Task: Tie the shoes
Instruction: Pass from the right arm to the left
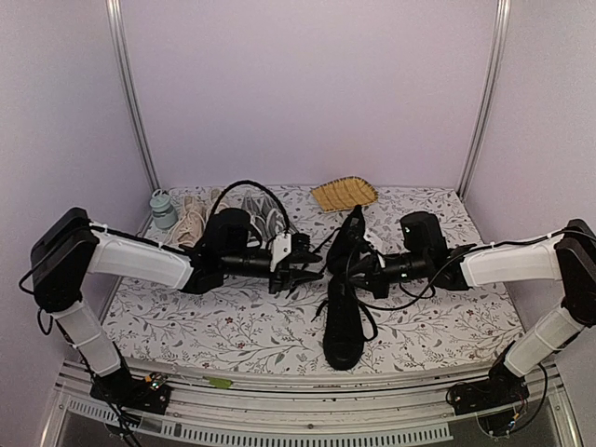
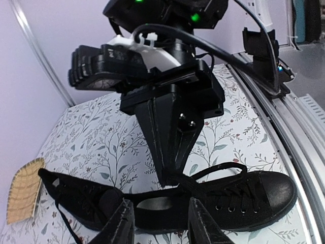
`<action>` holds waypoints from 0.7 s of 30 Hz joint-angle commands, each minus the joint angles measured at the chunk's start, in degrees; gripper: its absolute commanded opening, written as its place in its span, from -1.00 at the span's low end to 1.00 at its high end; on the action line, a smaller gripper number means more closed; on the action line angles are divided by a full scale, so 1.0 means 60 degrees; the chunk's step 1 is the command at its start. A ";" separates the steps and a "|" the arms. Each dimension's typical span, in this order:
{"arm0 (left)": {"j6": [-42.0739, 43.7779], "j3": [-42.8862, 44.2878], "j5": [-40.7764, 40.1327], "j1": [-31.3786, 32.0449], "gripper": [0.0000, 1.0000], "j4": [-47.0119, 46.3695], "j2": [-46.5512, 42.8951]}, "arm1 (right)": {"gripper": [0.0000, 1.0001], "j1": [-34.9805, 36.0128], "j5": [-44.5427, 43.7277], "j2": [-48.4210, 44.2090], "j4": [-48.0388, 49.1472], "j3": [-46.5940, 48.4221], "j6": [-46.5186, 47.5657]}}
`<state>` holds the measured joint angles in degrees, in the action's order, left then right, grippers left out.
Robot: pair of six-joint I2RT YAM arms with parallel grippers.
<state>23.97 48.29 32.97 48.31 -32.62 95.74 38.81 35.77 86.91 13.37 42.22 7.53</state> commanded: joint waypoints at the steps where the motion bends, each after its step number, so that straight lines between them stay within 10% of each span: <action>1: 0.1400 0.0869 0.1589 -0.0066 -0.29 0.0409 0.0871 | -0.99 -0.0052 0.0212 -0.0039 0.0512 -0.0027 0.0384; 21: 0.1611 0.1922 0.1873 -0.0154 -0.35 0.0341 0.2284 | -0.99 -0.0052 0.0498 0.0119 0.0452 0.0124 0.0879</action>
<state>33.89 58.39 44.49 47.33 -29.67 108.01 38.81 37.23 87.07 14.66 42.04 11.81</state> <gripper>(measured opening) 0.330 0.008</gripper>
